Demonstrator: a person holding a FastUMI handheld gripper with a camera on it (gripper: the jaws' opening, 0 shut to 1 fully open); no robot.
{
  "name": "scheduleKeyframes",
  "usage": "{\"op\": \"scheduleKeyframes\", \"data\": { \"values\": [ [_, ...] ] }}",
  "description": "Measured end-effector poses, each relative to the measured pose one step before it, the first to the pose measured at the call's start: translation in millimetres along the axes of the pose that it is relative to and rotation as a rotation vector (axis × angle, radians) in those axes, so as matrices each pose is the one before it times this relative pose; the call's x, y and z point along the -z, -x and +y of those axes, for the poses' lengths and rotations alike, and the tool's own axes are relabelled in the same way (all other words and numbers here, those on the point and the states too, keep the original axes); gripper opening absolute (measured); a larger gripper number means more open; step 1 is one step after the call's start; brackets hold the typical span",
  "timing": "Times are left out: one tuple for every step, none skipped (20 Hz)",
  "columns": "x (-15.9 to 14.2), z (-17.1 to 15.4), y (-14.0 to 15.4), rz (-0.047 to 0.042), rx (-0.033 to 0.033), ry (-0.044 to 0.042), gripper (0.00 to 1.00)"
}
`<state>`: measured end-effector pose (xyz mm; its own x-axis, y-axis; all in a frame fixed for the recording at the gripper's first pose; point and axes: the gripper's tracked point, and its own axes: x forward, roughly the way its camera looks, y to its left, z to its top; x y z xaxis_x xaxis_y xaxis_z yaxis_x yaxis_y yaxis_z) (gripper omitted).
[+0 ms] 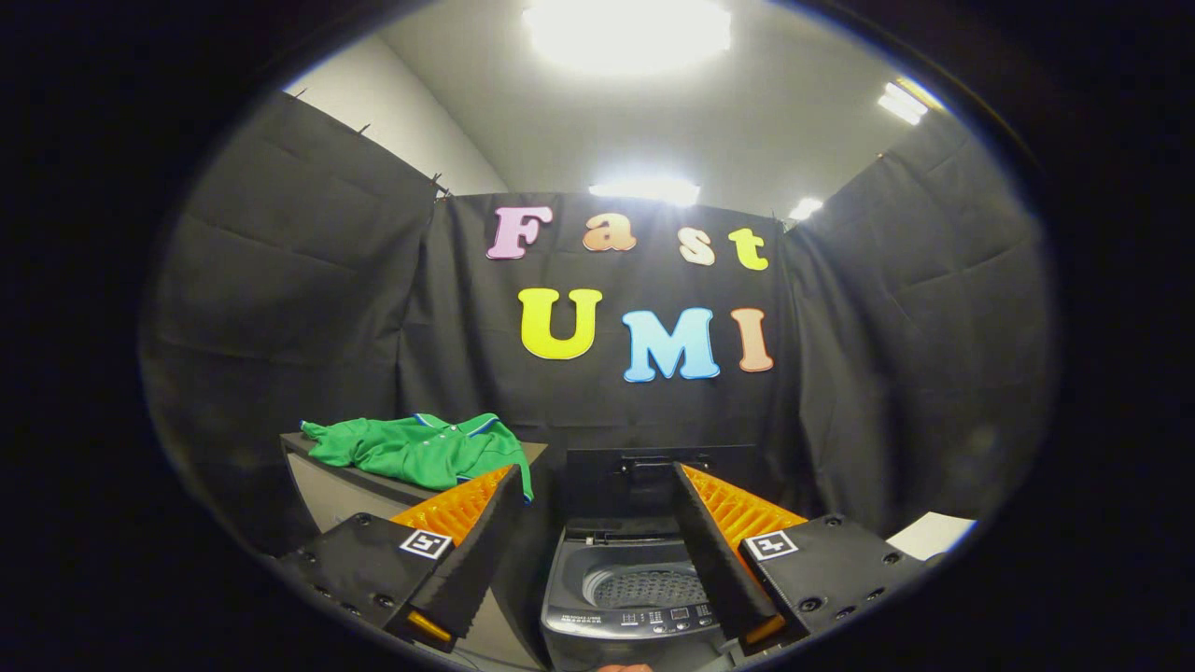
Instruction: Put the clothes into the washing machine and then close the washing machine lid.
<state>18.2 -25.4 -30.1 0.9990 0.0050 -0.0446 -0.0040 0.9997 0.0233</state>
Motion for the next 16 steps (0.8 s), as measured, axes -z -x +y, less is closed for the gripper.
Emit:
{"op": "scheduleKeyframes", "data": {
  "values": [
    [2.77,-0.58,-2.33,0.00588,-0.00666,-0.00170,0.98],
    [3.70,-0.76,-2.81,0.00597,-0.00689,-0.00388,0.98],
    [0.54,1.00,-2.45,0.00192,-0.01256,-0.00892,0.98],
    [0.29,1.31,-1.80,-0.00105,-0.01093,-0.00803,0.98],
    [-1.86,1.33,-2.91,-0.00277,-0.01209,-0.00297,0.98],
    [-2.70,5.09,-4.74,-0.00646,-0.02262,-0.00309,0.98],
    [-1.25,5.65,-4.46,0.01000,-0.01871,0.00055,0.98],
    [1.02,6.55,-6.58,0.01422,-0.03000,0.00013,0.98],
    [-0.22,8.56,-6.09,0.01971,-0.02973,-0.00429,0.98],
    [-0.10,9.66,-5.60,0.01782,-0.03073,-0.00693,0.97],
    [-3.05,8.41,-5.64,0.01522,-0.02222,-0.00618,0.97],
    [-5.16,7.80,-5.85,0.00528,-0.01774,-0.00082,0.98],
    [-7.35,7.23,-5.95,0.00315,-0.01358,0.00099,0.97],
    [-9.16,10.09,-7.54,-0.00549,-0.01294,0.00375,0.98],
    [-7.76,8.41,-6.48,0.00518,-0.00882,0.00437,0.98],
    [-6.74,10.25,-7.47,0.00587,-0.01335,0.00248,0.97]
  ]
}}
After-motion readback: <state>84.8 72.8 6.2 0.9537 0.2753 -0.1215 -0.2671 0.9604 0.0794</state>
